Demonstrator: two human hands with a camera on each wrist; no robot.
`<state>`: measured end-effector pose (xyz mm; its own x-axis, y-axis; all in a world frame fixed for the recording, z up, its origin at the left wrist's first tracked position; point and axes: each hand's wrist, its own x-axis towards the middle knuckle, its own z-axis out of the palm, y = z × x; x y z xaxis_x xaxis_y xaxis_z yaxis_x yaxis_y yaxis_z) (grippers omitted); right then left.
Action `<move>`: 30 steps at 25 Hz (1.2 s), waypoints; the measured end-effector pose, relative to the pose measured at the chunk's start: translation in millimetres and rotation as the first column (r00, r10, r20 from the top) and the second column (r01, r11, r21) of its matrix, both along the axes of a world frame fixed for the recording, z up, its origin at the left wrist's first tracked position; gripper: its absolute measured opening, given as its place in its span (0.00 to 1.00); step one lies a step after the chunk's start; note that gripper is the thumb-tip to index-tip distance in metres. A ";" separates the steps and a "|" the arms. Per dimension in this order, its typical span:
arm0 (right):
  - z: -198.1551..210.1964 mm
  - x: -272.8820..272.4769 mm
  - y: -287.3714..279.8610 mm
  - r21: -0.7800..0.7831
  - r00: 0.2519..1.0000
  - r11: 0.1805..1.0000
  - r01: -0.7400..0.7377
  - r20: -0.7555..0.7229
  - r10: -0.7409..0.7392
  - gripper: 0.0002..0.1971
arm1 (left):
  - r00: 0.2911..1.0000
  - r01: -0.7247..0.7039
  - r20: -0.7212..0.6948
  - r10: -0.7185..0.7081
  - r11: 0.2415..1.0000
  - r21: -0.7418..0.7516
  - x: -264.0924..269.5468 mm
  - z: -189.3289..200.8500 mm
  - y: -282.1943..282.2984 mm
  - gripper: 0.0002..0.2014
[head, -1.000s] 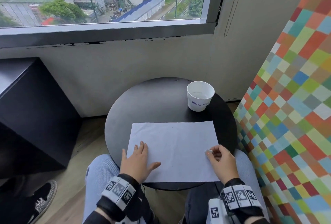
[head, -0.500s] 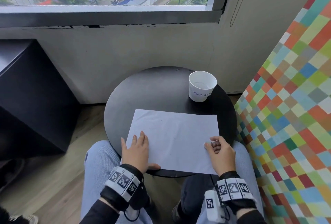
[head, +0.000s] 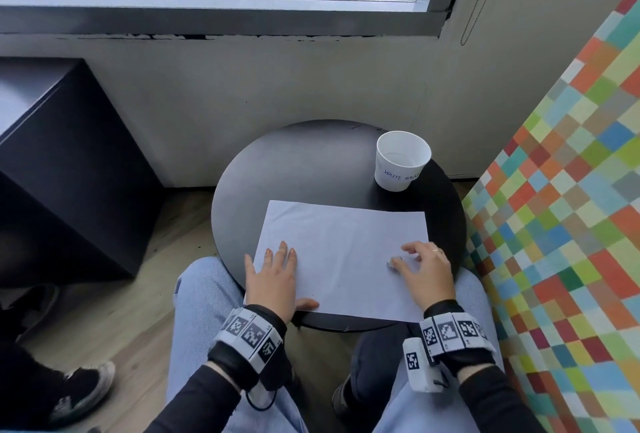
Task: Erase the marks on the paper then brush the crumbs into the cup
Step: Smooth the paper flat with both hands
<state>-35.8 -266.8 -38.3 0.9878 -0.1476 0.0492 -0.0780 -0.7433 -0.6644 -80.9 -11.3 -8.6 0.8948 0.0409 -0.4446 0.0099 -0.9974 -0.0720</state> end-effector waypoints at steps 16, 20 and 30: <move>27.9 -5.1 62.8 -0.524 0.444 0.163 -0.836 -0.471 0.762 0.46 | 0.997 0.031 -0.080 -0.024 0.996 0.080 24.9 0.1 -3.2 0.65; 22.5 13.5 58.9 -0.551 0.473 0.137 -0.823 -0.532 0.703 0.37 | 0.993 0.059 -0.112 -0.046 0.992 0.113 29.9 2.6 -4.9 0.66; 36.3 32.8 51.9 -0.665 0.645 0.201 -0.720 -0.533 0.547 0.33 | 0.989 0.085 -0.125 -0.072 0.991 0.105 30.4 4.8 -4.1 0.66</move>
